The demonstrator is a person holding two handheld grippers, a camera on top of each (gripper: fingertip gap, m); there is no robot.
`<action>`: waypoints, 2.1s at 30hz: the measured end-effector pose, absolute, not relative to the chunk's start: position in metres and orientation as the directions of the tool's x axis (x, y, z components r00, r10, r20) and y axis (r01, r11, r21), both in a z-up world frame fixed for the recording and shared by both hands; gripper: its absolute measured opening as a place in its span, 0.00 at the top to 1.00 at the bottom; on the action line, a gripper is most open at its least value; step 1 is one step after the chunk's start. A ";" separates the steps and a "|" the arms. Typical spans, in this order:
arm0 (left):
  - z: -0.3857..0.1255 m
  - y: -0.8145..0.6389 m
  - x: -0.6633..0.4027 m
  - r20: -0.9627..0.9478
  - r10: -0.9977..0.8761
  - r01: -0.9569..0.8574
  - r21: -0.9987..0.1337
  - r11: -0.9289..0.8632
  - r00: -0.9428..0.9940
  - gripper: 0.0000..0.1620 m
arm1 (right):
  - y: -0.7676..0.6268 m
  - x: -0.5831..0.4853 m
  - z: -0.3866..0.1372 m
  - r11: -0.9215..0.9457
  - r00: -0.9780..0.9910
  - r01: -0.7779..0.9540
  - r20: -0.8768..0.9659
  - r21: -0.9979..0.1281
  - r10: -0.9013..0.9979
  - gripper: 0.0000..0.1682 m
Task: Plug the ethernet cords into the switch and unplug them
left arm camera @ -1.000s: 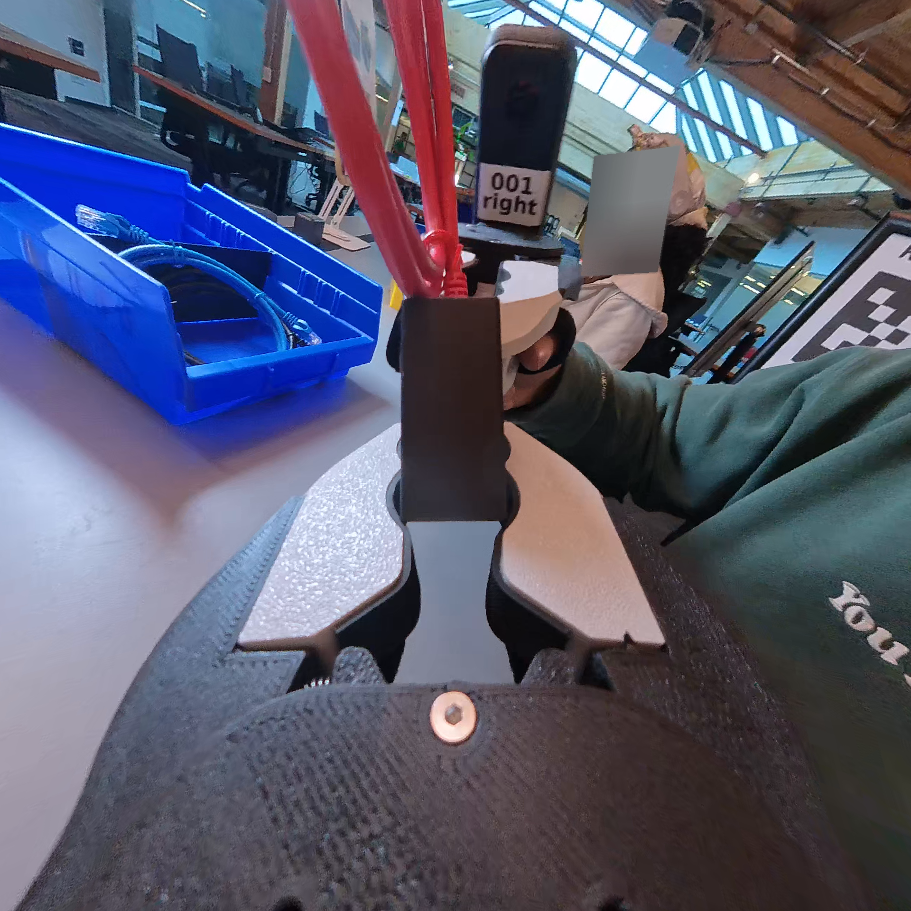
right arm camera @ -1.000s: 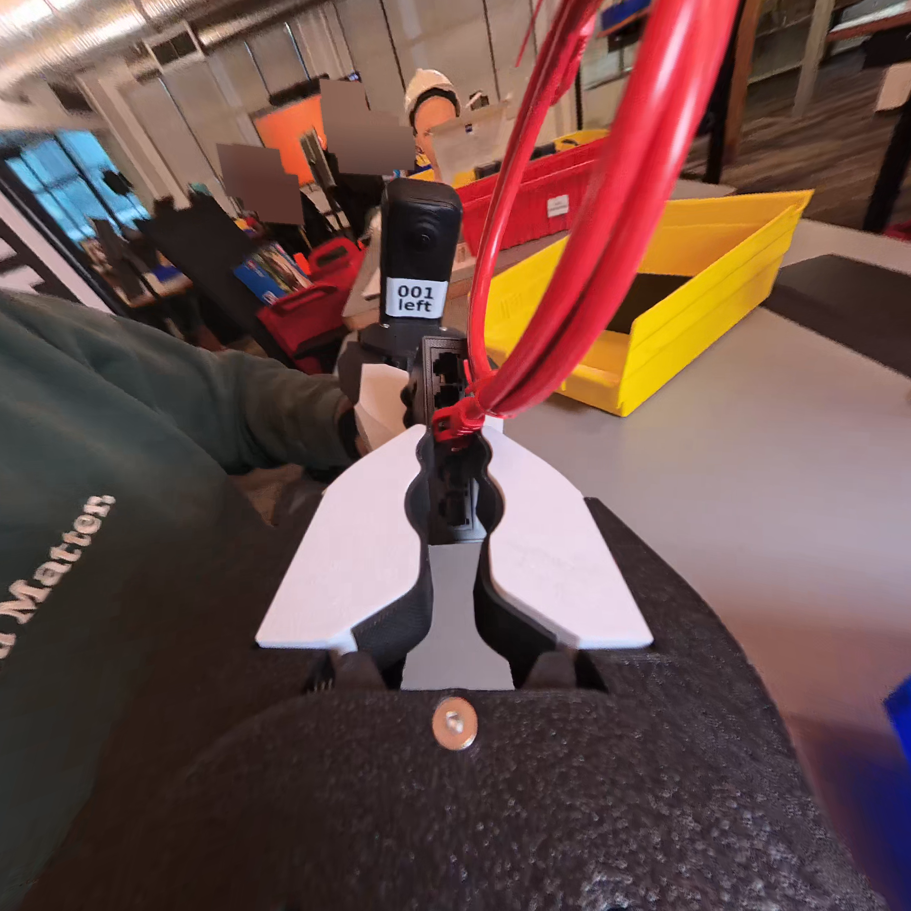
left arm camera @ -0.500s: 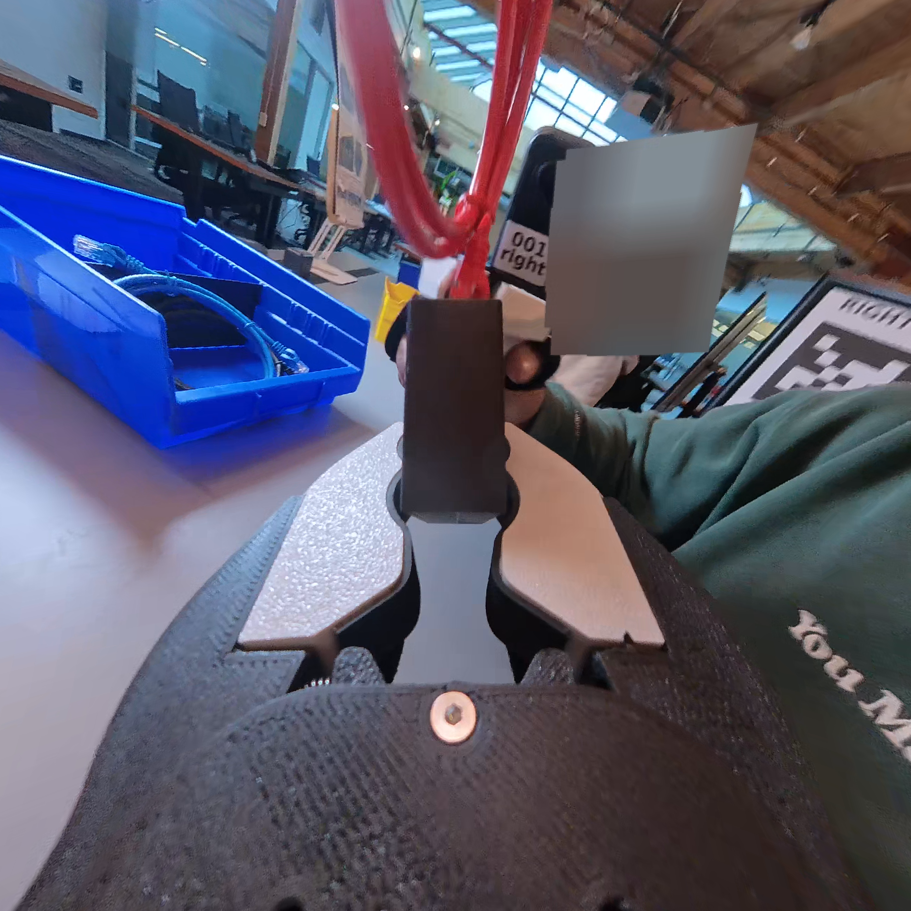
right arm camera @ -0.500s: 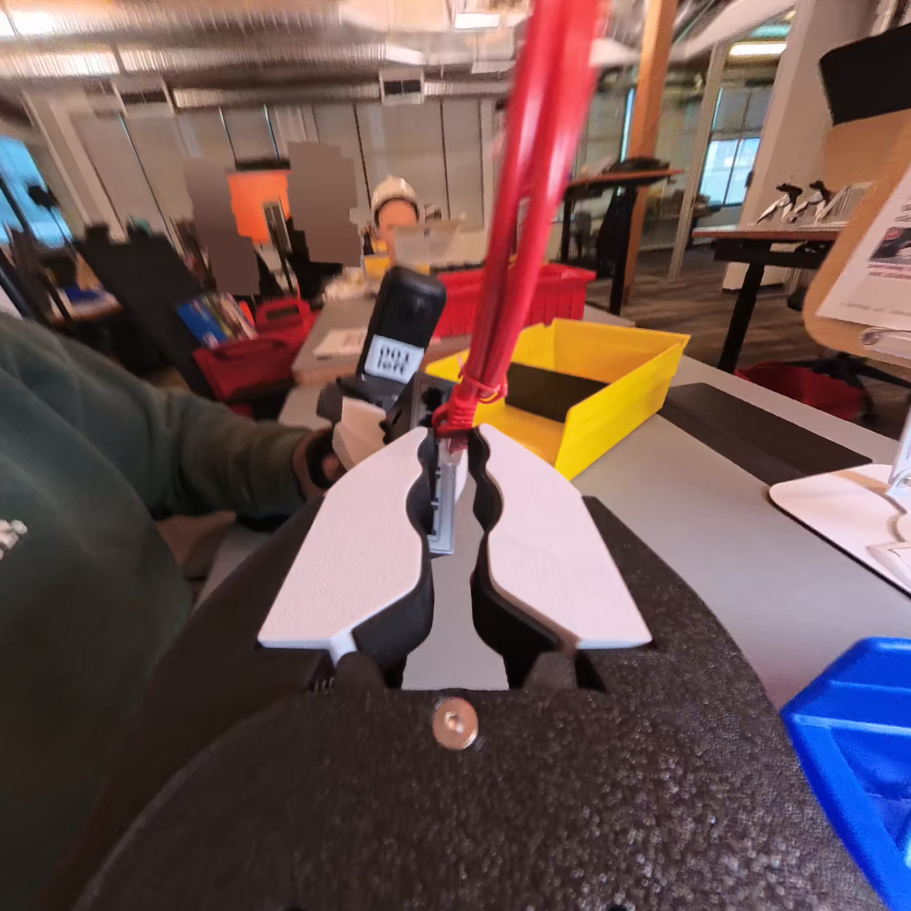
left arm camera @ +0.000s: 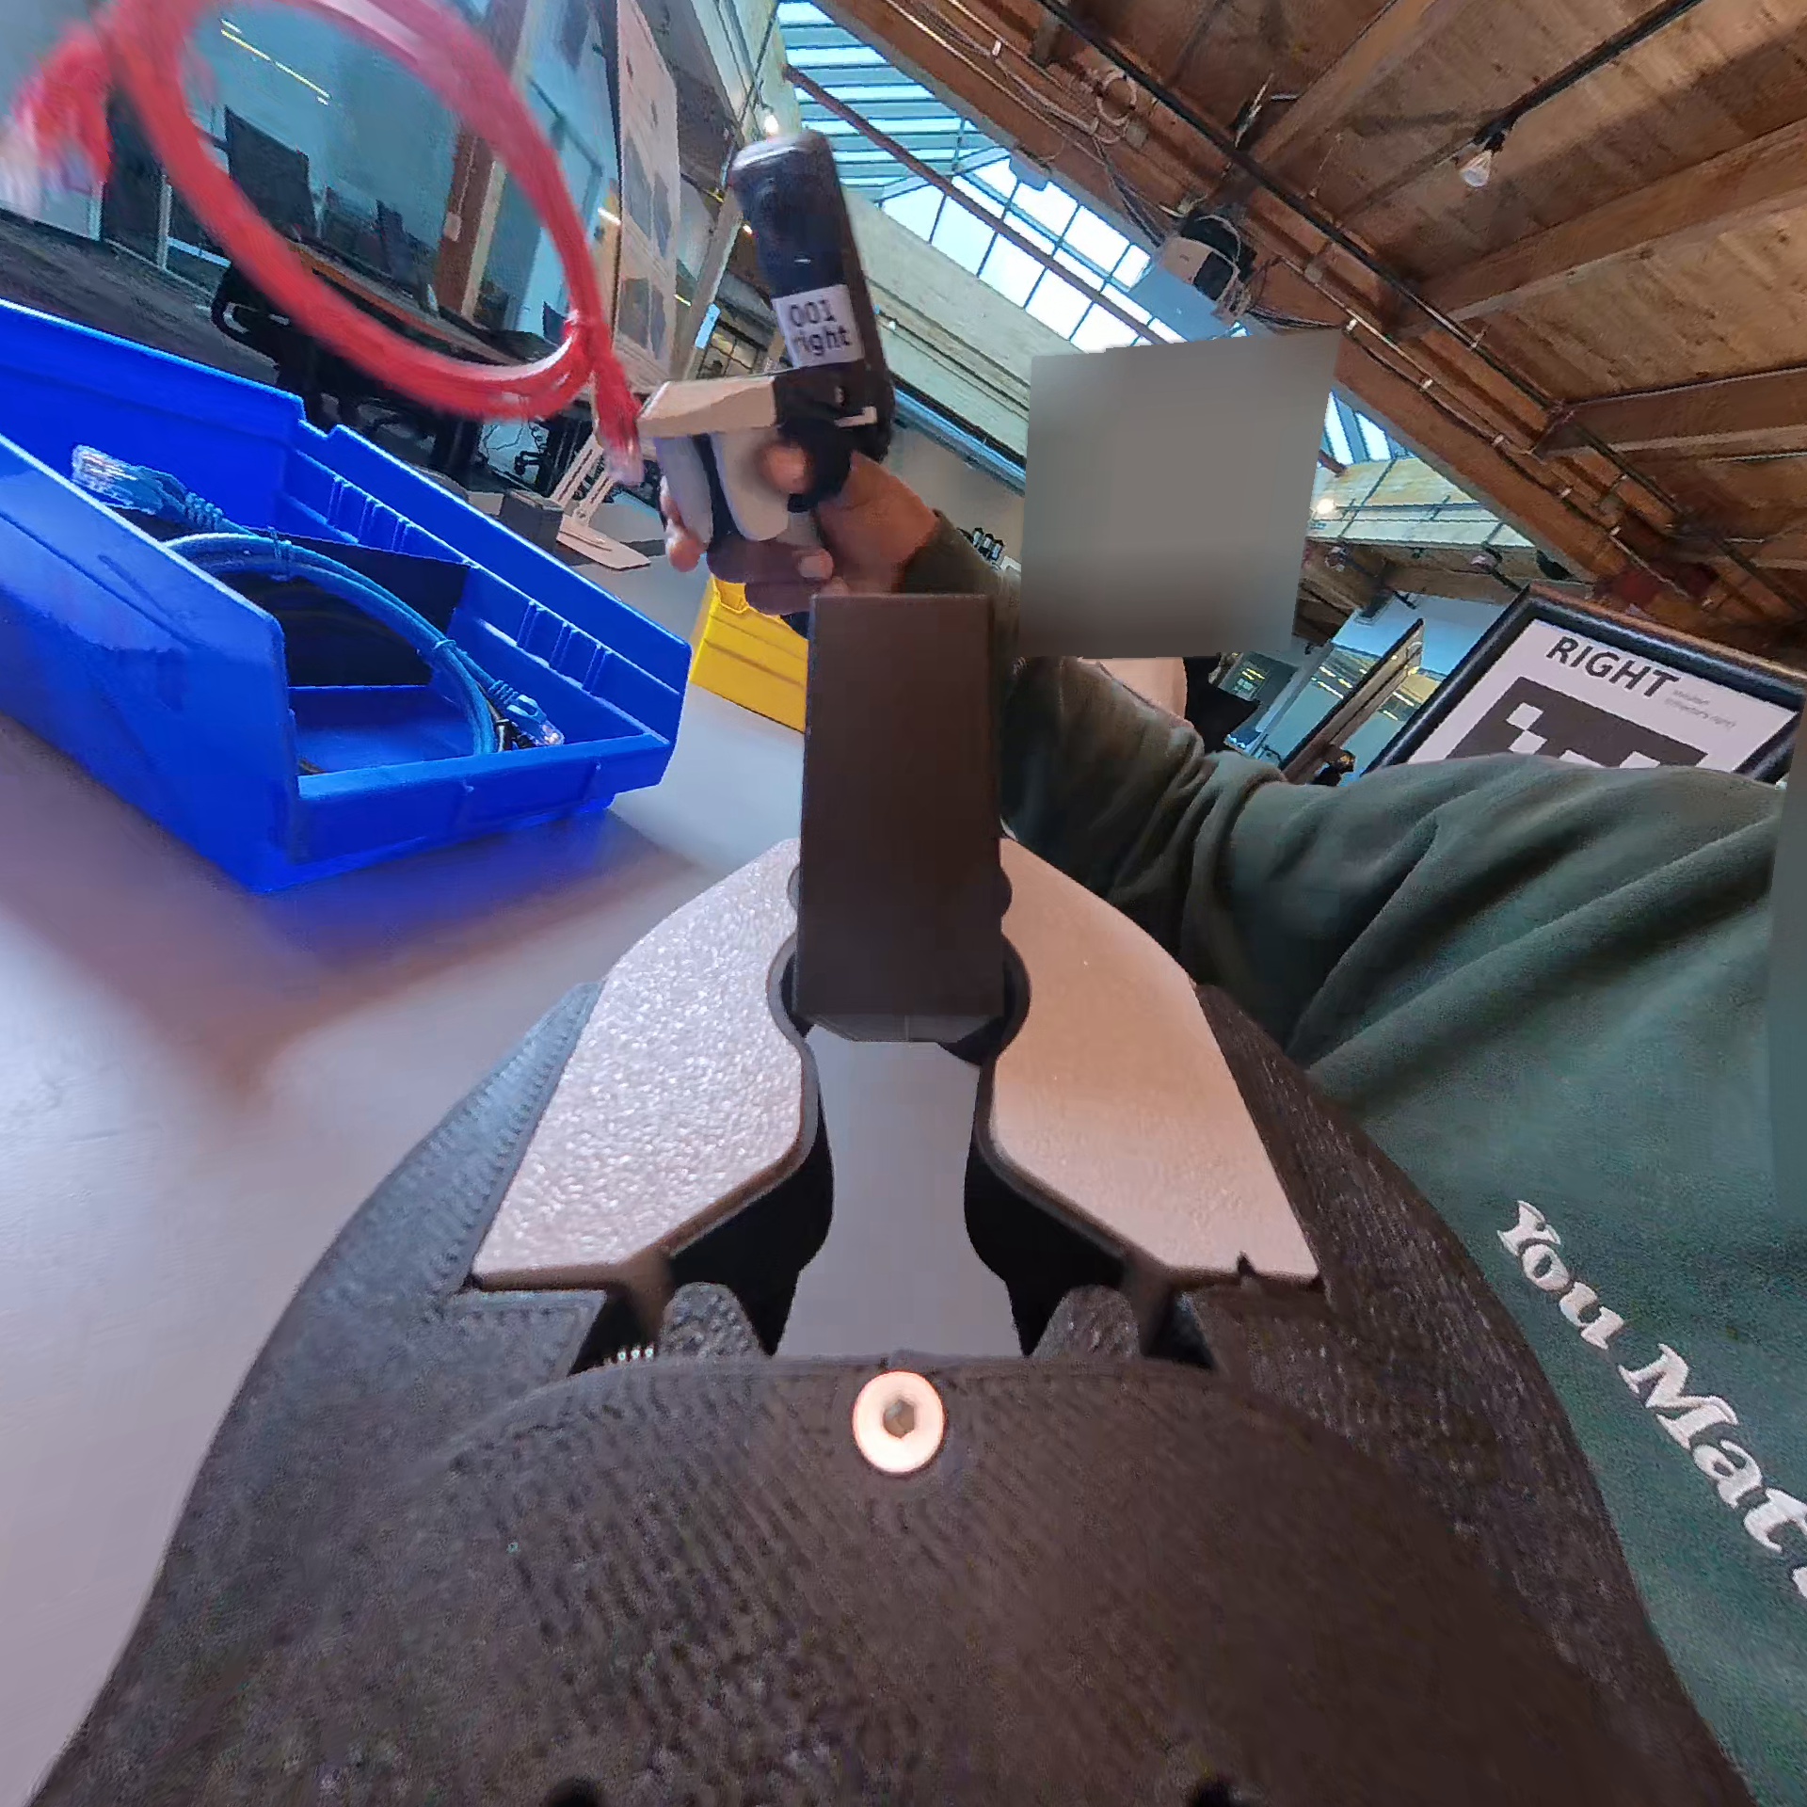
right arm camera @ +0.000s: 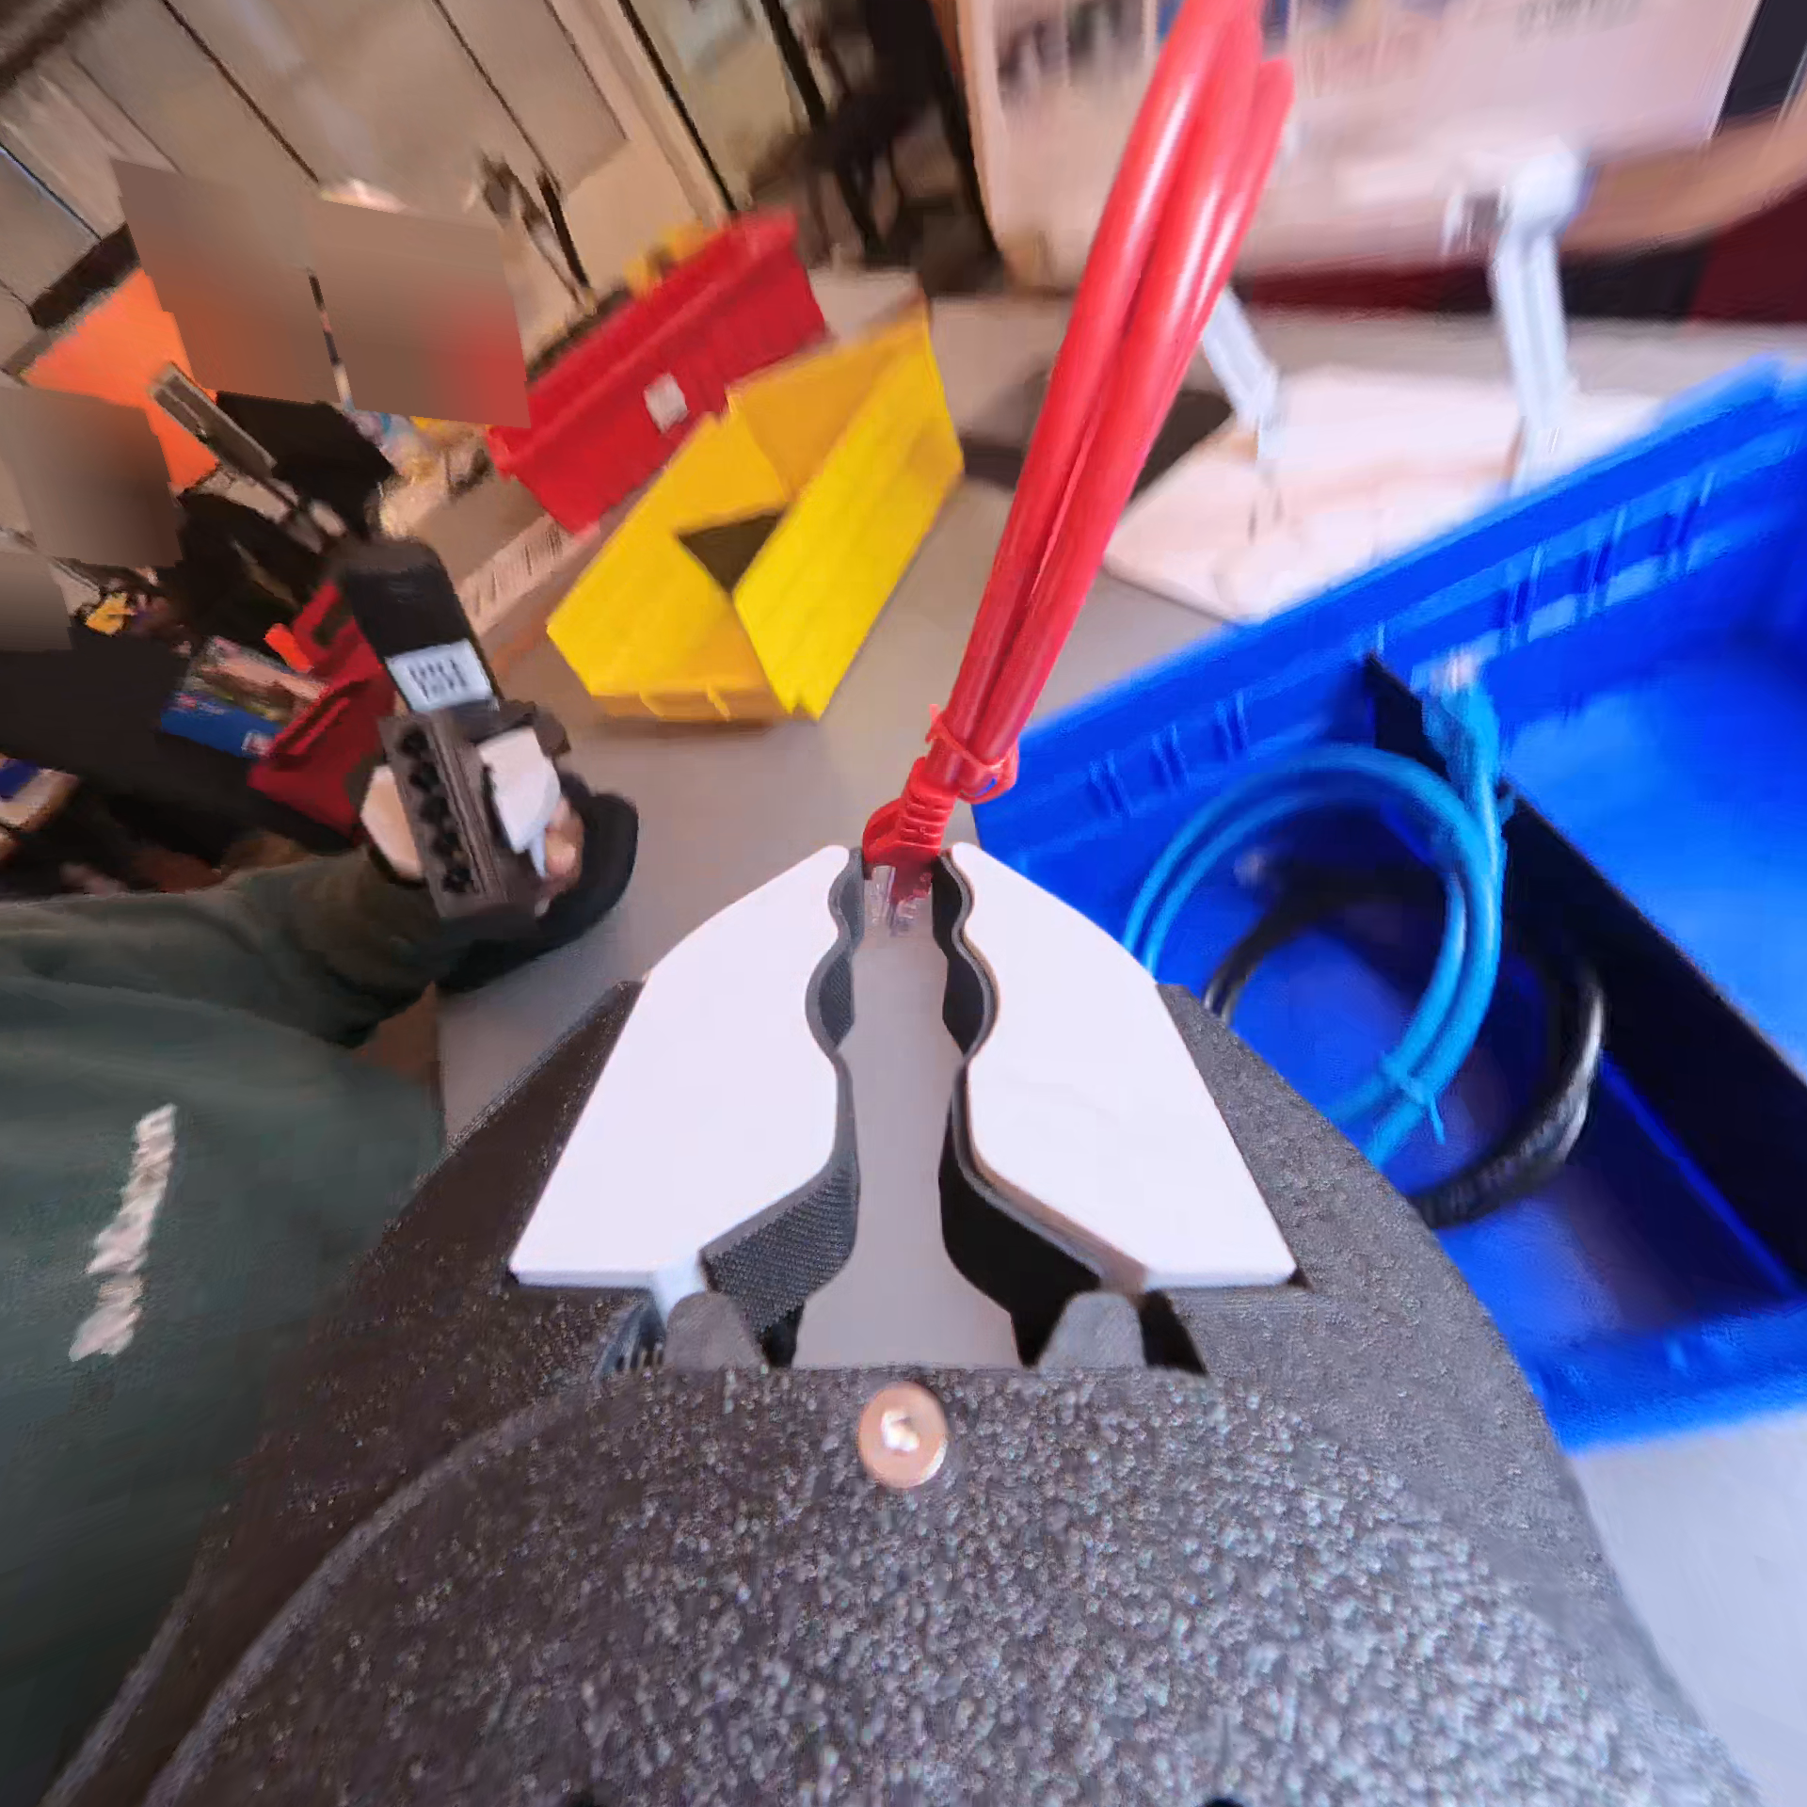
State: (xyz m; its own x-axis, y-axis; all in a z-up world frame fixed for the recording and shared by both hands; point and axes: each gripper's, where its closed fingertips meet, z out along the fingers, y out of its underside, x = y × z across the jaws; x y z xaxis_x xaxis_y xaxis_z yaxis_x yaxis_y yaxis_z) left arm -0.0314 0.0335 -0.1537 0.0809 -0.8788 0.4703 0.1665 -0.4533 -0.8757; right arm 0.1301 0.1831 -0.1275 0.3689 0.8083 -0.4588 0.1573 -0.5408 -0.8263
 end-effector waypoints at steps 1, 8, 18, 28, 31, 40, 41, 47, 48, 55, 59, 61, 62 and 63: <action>-0.154 0.033 -0.031 0.470 -0.879 0.161 -0.876 -0.454 0.078 0.82 | 0.183 0.137 -0.140 -0.593 0.379 0.218 -0.492 -0.775 0.783 0.92; -0.161 0.033 -0.028 0.489 -0.869 0.136 -0.868 -0.478 0.070 0.82 | 0.222 0.188 -0.193 -0.670 0.717 0.418 -0.230 -0.614 0.658 0.85; -0.168 0.037 -0.028 0.507 -0.858 0.134 -0.859 -0.495 0.082 0.82 | 0.239 0.177 -0.191 -0.485 0.662 0.668 0.155 -0.564 0.733 0.75; -0.168 0.055 -0.045 0.509 -0.848 0.178 -0.857 -0.483 0.147 0.82 | 0.223 0.136 -0.246 -0.273 0.441 0.863 0.372 -0.425 0.817 0.88; -0.171 0.057 -0.045 0.513 -0.844 0.171 -0.856 -0.488 0.157 0.82 | 0.227 0.143 -0.276 -0.273 0.367 0.924 0.417 -0.268 0.832 1.00; -0.177 0.058 -0.043 0.509 -0.845 0.153 -0.860 -0.488 0.166 0.82 | 0.190 0.069 -0.215 -0.073 0.354 0.759 0.315 -0.647 0.881 0.88; -0.177 0.056 -0.041 0.503 -0.849 0.146 -0.863 -0.483 0.163 0.82 | 0.162 0.044 -0.200 -0.057 0.301 0.665 0.197 -0.745 0.933 0.84; -0.178 0.047 -0.032 0.519 -0.847 0.132 -0.853 -0.505 0.115 0.82 | 0.062 -0.021 -0.180 0.110 0.067 0.567 0.179 -0.817 0.982 0.63; -0.179 0.043 -0.030 0.511 -0.854 0.112 -0.859 -0.500 0.103 0.82 | 0.055 -0.026 -0.187 0.137 0.055 0.586 0.208 -0.799 0.977 0.62; -0.168 0.025 -0.023 0.460 -0.888 0.093 -0.884 -0.458 0.008 0.82 | 0.027 -0.035 -0.182 -0.123 -0.011 0.410 -0.140 -0.904 0.990 0.80; -0.154 0.024 -0.026 0.451 -0.892 0.186 -0.873 -0.450 -0.041 0.77 | 0.031 -0.030 -0.148 -0.349 -0.010 0.052 -0.350 -0.936 0.937 0.84; -0.155 0.021 -0.020 0.470 -0.881 0.193 -0.860 -0.473 -0.063 0.73 | 0.040 -0.018 -0.126 -0.383 -0.010 -0.175 -0.387 -0.907 0.922 0.84; -0.154 0.019 -0.016 0.472 -0.878 0.202 -0.856 -0.477 -0.072 0.73 | 0.042 -0.014 -0.122 -0.371 0.009 -0.243 -0.384 -0.896 0.923 0.84; -0.153 0.018 -0.010 0.472 -0.879 0.204 -0.856 -0.476 -0.069 0.73 | 0.042 -0.014 -0.123 -0.343 0.049 -0.280 -0.370 -0.897 0.928 0.84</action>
